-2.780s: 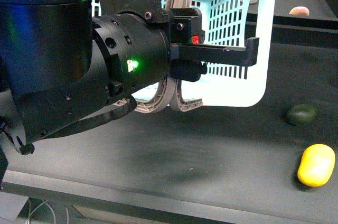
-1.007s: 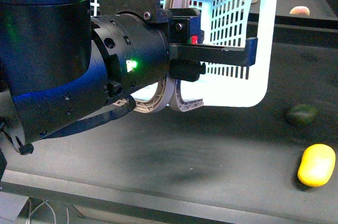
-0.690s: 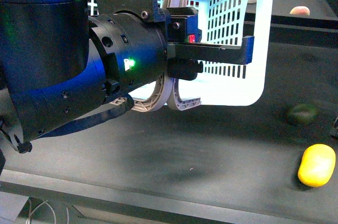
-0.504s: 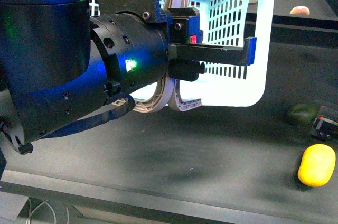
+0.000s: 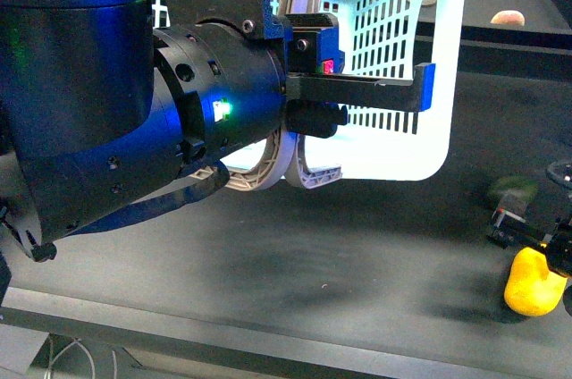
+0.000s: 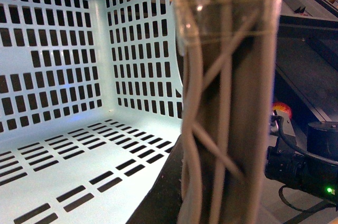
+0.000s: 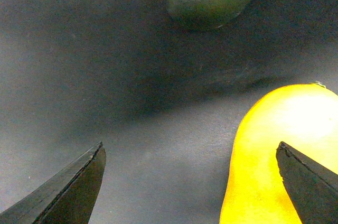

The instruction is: Pick mango with right arm and hold basket with left

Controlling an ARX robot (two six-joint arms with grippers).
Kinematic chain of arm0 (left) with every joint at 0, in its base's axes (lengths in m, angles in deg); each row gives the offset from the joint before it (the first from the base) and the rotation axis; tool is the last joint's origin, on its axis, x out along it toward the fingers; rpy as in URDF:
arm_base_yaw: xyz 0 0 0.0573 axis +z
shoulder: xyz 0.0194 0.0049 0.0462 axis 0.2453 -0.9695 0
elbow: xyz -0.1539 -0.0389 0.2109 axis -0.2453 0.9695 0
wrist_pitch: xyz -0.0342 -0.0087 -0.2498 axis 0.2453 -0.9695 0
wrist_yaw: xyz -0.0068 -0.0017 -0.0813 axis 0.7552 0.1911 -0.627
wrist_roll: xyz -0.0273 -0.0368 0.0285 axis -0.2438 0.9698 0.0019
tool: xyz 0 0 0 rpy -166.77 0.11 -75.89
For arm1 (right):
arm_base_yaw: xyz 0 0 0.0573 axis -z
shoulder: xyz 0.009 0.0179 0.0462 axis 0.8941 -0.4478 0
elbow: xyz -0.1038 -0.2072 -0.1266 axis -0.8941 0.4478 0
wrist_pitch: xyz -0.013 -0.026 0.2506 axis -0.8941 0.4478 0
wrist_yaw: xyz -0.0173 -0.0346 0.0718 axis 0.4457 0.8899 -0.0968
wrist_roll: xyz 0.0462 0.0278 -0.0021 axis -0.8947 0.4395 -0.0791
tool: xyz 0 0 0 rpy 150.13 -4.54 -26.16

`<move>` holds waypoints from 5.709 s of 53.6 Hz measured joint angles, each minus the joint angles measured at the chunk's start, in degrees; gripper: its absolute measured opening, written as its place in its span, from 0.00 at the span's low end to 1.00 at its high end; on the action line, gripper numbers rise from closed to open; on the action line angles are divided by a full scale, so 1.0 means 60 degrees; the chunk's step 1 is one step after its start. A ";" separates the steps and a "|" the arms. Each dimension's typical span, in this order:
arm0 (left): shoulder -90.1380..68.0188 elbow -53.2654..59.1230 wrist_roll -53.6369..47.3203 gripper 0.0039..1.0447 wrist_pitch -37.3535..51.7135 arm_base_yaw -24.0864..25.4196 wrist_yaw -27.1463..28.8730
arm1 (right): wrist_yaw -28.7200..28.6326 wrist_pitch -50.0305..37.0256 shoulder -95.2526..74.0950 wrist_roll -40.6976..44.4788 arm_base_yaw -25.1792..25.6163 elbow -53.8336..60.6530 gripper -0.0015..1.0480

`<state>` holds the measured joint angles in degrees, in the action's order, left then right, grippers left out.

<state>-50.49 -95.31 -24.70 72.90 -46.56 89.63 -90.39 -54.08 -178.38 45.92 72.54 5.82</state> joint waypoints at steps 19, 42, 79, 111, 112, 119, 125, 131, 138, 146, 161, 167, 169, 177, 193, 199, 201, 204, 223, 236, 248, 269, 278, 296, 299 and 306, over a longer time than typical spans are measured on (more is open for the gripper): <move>0.0000 0.0000 -0.0004 0.05 0.0000 0.0000 0.0000 | 0.0248 0.0113 -0.0397 0.0040 0.0386 -0.0463 0.92; 0.0000 0.0004 0.0000 0.05 0.0000 0.0000 0.0000 | -0.0117 0.0226 -0.0525 -0.0080 0.0412 -0.0594 0.92; 0.0000 0.0004 0.0000 0.05 0.0000 0.0000 -0.0004 | 0.0627 0.0255 0.0109 -0.0397 0.0353 0.0128 0.92; 0.0000 0.0004 0.0000 0.05 0.0000 0.0000 0.0000 | 0.1308 0.1045 0.0015 -0.0007 0.0401 0.0219 0.92; 0.0000 0.0004 0.0000 0.05 0.0000 0.0000 0.0004 | 0.1311 0.1067 -0.0073 0.0058 0.0401 0.0171 0.92; 0.0000 0.0004 0.0004 0.05 0.0000 0.0000 0.0004 | 0.1300 0.1118 -0.0543 0.0393 0.0404 -0.0120 0.92; 0.0000 0.0004 0.0004 0.05 0.0000 0.0000 0.0000 | 0.1319 0.1096 -0.0914 0.0510 0.0408 -0.0415 0.92; 0.0000 0.0004 0.0004 0.05 0.0000 0.0000 -0.0004 | 0.1242 0.1086 -0.1089 0.0506 0.0404 -0.0554 0.92; 0.0000 0.0004 0.0000 0.05 0.0000 0.0000 -0.0004 | 0.1209 0.1220 -0.1271 0.0579 0.0390 -0.0801 0.92; 0.0000 0.0004 0.0000 0.05 0.0000 0.0000 0.0000 | 0.1224 0.1315 -0.1439 0.0590 0.0375 -0.1009 0.92; 0.0000 0.0004 -0.0004 0.05 0.0000 0.0000 0.0000 | 0.1330 0.1268 -0.1515 0.0736 0.0335 -0.1002 0.68; 0.0000 0.0004 0.0004 0.05 0.0000 0.0000 0.0000 | 0.1311 0.1100 -0.1439 0.0725 0.0357 -0.0769 0.60; 0.0000 0.0004 0.0000 0.05 0.0000 0.0000 0.0000 | 0.1242 0.1024 -0.1315 0.0696 0.0361 -0.0586 0.59; 0.0000 0.0004 0.0000 0.05 0.0000 0.0000 0.0000 | 0.0943 0.0849 -0.0747 0.0583 0.0361 -0.0044 0.59; 0.0000 0.0004 0.0000 0.05 0.0000 0.0000 -0.0004 | 0.0135 0.0740 0.2044 0.0240 0.0178 0.1348 0.59; 0.0000 0.0004 0.0004 0.05 0.0000 0.0000 0.0000 | -0.0437 0.1107 0.3905 0.0029 -0.0066 0.1963 0.59; 0.0000 0.0004 0.0004 0.05 0.0000 0.0000 0.0000 | -0.0699 0.1300 0.4605 -0.0062 -0.0179 0.2146 0.59; 0.0000 0.0004 0.0000 0.05 0.0000 0.0000 0.0000 | -0.1020 0.1519 0.5304 -0.0182 -0.0317 0.2299 0.59; 0.0000 0.0004 0.0000 0.05 0.0000 0.0000 -0.0004 | -0.2244 0.2448 0.8856 -0.0372 -0.1814 0.2612 0.59; 0.0000 0.0004 -0.0004 0.05 0.0000 0.0000 -0.0004 | -0.1934 0.2699 0.8939 -0.0379 -0.3024 0.2171 0.59; 0.0000 0.0004 0.0004 0.05 0.0000 0.0007 0.0004 | -0.1475 0.2900 0.8204 -0.0390 -0.3803 0.1144 0.58; 0.0000 0.0004 0.0004 0.05 0.0000 0.0007 -0.0004 | -0.0820 0.2936 0.6328 -0.0430 -0.4313 -0.0517 0.58; 0.0000 0.0004 0.0004 0.05 0.0000 0.0007 0.0004 | -0.0652 0.2911 0.5847 -0.0433 -0.4317 -0.0958 0.58; 0.0000 0.0004 0.0000 0.05 0.0000 0.0007 0.0000 | -0.0634 0.2149 0.5635 -0.0670 -0.4255 -0.1049 0.87; 0.0000 0.0004 0.0000 0.05 0.0000 0.0007 -0.0007 | -0.0627 0.2004 0.5690 -0.0754 -0.4248 -0.1005 0.93; -0.0007 0.0073 0.0015 0.05 0.0000 0.0000 -0.0047 | -0.0692 0.1570 0.6237 -0.0947 -0.4218 -0.0484 0.92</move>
<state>-50.53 -94.87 -24.62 72.90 -46.56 89.35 -94.54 -44.66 -140.96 40.23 47.23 2.91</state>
